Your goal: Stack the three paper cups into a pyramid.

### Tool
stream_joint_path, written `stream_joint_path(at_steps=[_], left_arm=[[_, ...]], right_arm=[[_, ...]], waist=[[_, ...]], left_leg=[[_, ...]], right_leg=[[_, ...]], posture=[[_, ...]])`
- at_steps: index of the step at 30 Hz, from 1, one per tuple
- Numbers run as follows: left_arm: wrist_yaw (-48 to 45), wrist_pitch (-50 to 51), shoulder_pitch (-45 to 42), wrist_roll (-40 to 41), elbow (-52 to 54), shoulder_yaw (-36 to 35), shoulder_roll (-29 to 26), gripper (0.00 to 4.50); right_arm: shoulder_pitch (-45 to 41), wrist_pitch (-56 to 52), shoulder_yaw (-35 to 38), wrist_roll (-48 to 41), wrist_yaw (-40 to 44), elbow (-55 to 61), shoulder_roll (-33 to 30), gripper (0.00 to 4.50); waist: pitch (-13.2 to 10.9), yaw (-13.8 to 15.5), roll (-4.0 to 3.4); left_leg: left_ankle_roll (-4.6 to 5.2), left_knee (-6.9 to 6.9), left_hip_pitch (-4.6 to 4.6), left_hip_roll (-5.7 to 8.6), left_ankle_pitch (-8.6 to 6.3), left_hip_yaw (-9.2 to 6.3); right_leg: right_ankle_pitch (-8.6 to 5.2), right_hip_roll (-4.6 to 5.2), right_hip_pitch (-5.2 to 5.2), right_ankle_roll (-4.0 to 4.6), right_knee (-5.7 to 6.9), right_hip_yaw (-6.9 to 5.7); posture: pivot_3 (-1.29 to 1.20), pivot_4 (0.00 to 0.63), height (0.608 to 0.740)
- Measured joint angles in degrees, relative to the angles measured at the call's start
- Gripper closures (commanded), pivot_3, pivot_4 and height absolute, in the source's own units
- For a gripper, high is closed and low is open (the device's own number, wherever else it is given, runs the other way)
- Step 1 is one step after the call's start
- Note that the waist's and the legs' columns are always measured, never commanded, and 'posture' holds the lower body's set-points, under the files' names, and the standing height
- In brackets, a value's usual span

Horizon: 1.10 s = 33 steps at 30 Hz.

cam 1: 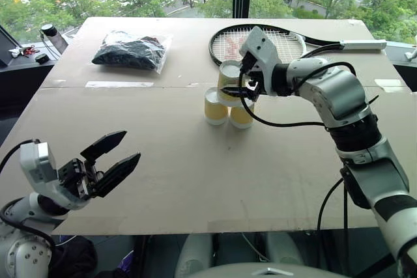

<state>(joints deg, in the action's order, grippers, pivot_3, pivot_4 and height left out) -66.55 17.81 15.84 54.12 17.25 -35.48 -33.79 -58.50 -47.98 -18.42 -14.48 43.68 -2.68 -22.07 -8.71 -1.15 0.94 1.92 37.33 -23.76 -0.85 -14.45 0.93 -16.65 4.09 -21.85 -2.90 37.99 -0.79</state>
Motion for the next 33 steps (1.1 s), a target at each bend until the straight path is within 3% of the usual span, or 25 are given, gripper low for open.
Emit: stream_joint_path(at_steps=[5, 12, 19, 24, 33], left_arm=[[0.06, -0.01, -1.28, -0.03, -0.04, 0.38, 0.22, 0.0], [0.12, 0.14, -2.99, -0.02, -0.73, 1.9, 0.35, 0.0], [0.0, 0.16, -5.34, -1.89, -2.63, 6.35, 1.04, 0.0], [-0.39, -0.15, -5.46, -5.48, -4.45, 9.75, 0.58, 0.0], [1.04, -1.51, -1.82, -14.03, -7.54, 11.19, -3.33, 0.0]], right_arm=[[1.15, 1.23, 0.6, 0.39, 1.08, 2.06, -2.07, 0.06], [9.1, 1.87, 12.47, -6.25, 2.49, 15.3, -7.27, 0.06], [35.13, 6.66, 29.56, -14.86, 0.84, 28.91, -7.12, 0.06], [54.49, 16.38, 34.06, -17.55, 5.73, 32.88, -6.87, 0.06], [70.89, 28.46, 40.92, -14.83, 9.91, 27.22, -11.13, 0.06]], waist=[[-0.01, 0.13, 0.0], [0.02, 0.41, 0.04], [0.01, 0.15, 0.02], [0.02, 0.56, 0.01], [0.05, 0.61, 0.07]], left_leg=[[0.0, 0.0, -0.02, 0.0, 0.0, -0.03], [0.03, 0.01, -0.01, 0.0, -0.02, -0.1], [0.04, 0.01, 0.08, -0.02, -0.03, -0.04], [0.05, 0.0, 0.09, -0.04, -0.03, -0.1], [0.07, -0.04, 0.52, -0.05, -0.04, 0.15]], right_leg=[[0.0, 0.0, 0.0, 0.0, 0.0, 0.0], [0.0, 0.1, 0.11, 0.0, -0.08, 0.02], [0.0, 0.04, 0.18, -0.01, -0.02, 0.14], [0.0, -0.09, 0.23, -0.01, -0.04, 0.06], [0.01, -0.09, 0.51, -0.06, -0.06, 0.16]], posture=[[0.0, 0.15, 0.74], [0.0, 0.15, 0.74], [0.0, 0.15, 0.74], [0.0, 0.15, 0.74], [0.0, 0.15, 0.74]])
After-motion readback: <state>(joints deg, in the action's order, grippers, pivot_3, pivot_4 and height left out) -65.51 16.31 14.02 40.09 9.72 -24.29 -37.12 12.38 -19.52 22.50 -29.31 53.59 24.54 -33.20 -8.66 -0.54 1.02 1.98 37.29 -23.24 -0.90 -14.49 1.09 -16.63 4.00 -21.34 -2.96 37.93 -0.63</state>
